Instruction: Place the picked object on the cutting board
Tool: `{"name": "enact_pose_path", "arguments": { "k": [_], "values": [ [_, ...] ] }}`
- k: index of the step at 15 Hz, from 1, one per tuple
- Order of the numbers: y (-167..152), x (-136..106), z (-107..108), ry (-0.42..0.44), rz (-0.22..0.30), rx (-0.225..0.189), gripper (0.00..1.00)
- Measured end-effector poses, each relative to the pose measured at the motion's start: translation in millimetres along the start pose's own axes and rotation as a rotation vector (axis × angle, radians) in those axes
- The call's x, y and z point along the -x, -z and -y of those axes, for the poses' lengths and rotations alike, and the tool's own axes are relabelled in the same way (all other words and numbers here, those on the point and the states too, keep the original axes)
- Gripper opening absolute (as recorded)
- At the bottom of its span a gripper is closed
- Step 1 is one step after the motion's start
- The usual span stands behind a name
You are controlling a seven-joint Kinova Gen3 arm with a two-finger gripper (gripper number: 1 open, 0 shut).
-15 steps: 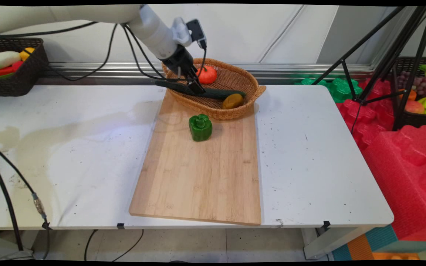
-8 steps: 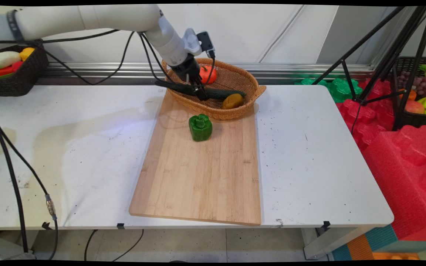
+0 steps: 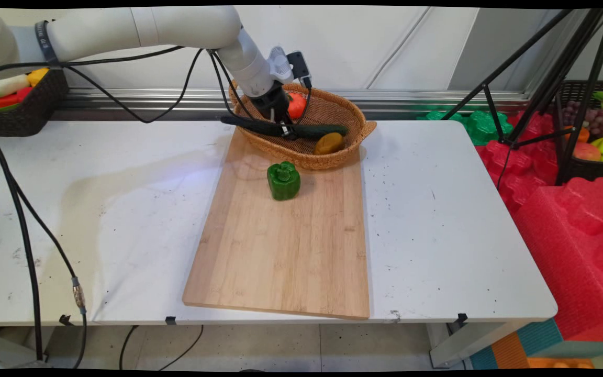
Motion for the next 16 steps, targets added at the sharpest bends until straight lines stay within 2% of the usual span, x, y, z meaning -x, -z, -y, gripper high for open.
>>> {"name": "enact_pose_path", "arguments": {
  "k": [4,8,12,16],
  "values": [
    [10.1,-5.3,-2.1,-0.002,-0.013,-0.02,0.0],
    [45.2,-7.0,-9.3,0.008,-0.049,-0.06,0.0],
    [103.2,-6.0,-34.8,-0.004,-0.1,-0.086,0.0],
    [148.1,0.6,-62.7,-0.012,-0.131,-0.079,0.0]
  ]
}}
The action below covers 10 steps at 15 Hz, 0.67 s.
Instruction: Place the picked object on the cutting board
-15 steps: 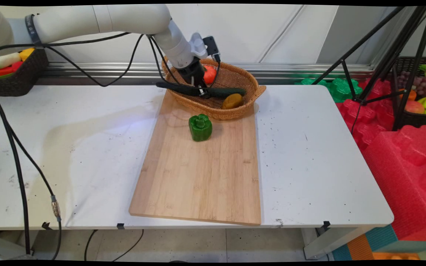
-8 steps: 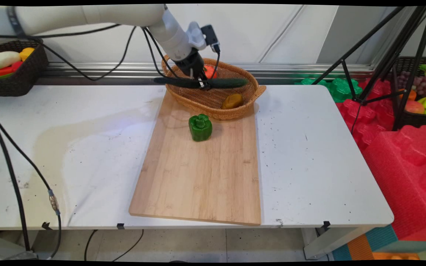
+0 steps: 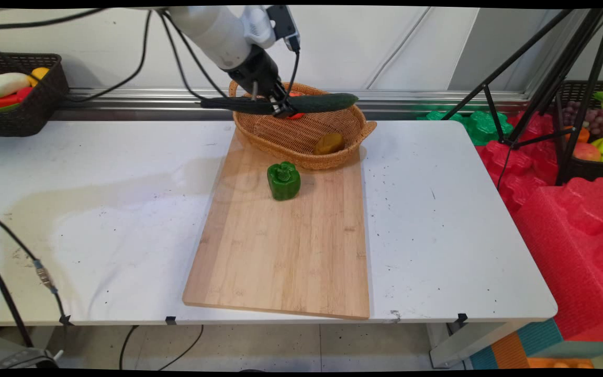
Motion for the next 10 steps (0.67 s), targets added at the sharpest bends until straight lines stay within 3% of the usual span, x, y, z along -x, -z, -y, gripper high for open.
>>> {"name": "enact_pose_path", "arguments": {
  "k": [5,10],
  "values": [
    [42.8,11.2,-34.2,0.004,-0.015,0.043,0.0],
    [70.9,37.5,-73.0,0.017,0.0,0.109,0.0]
  ]
}}
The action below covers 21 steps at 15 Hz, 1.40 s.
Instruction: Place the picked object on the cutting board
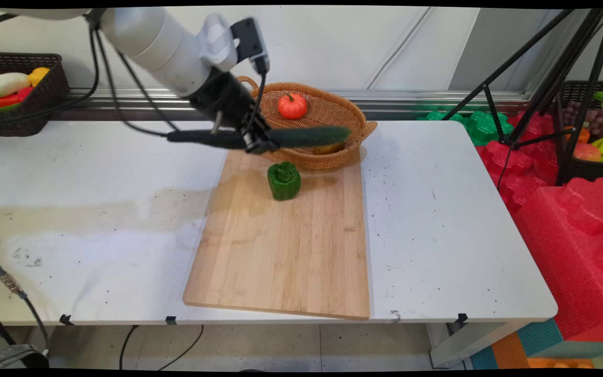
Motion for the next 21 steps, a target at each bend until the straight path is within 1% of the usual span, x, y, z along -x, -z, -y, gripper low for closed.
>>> {"name": "enact_pose_path", "arguments": {
  "k": [4,6,10,13,17,19,21],
  "values": [
    [4.7,24.2,-30.9,-0.003,0.025,0.051,0.0],
    [3.7,31.7,-40.9,-0.003,0.035,0.067,0.0],
    [-4.0,46.2,-64.7,-0.016,0.055,0.105,0.0],
    [-16.1,51.7,-77.5,-0.056,0.053,0.127,0.0],
    [-37.1,51.3,-82.7,-0.127,0.036,0.146,0.0],
    [-49.9,49.7,-79.9,-0.179,0.028,0.152,0.0],
    [-63.0,48.5,-72.7,-0.233,0.024,0.155,0.0]
  ]
}}
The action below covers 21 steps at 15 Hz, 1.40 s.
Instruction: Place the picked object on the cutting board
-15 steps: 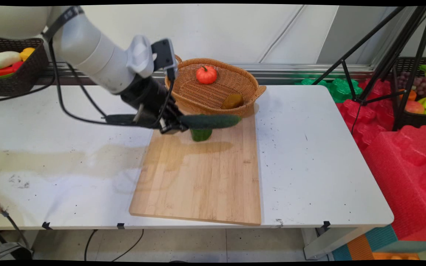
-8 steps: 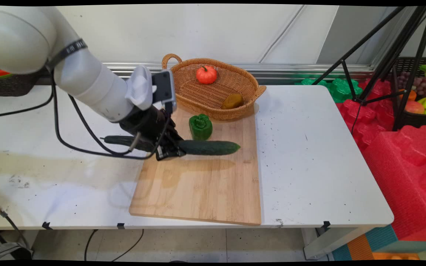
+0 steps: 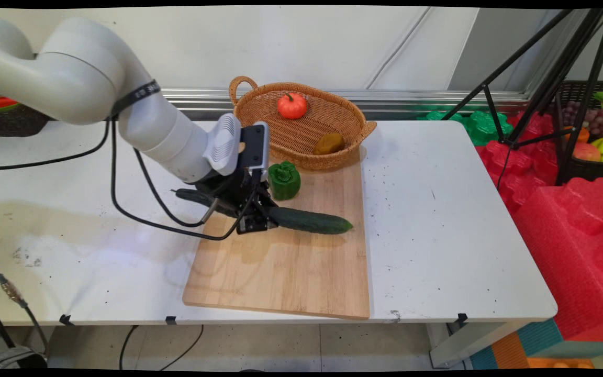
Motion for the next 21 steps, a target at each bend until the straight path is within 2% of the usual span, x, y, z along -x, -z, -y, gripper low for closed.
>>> {"name": "enact_pose_path", "arguments": {
  "k": [8,15,16,21],
  "values": [
    [-31.2,19.9,34.5,-0.137,0.03,0.047,0.0],
    [-47.5,33.3,56.1,-0.201,0.042,0.084,0.0],
    [-48.5,34.3,58.0,-0.205,0.042,0.087,1.0],
    [-50.1,38.0,62.9,-0.215,0.038,0.098,1.0]
  ]
}}
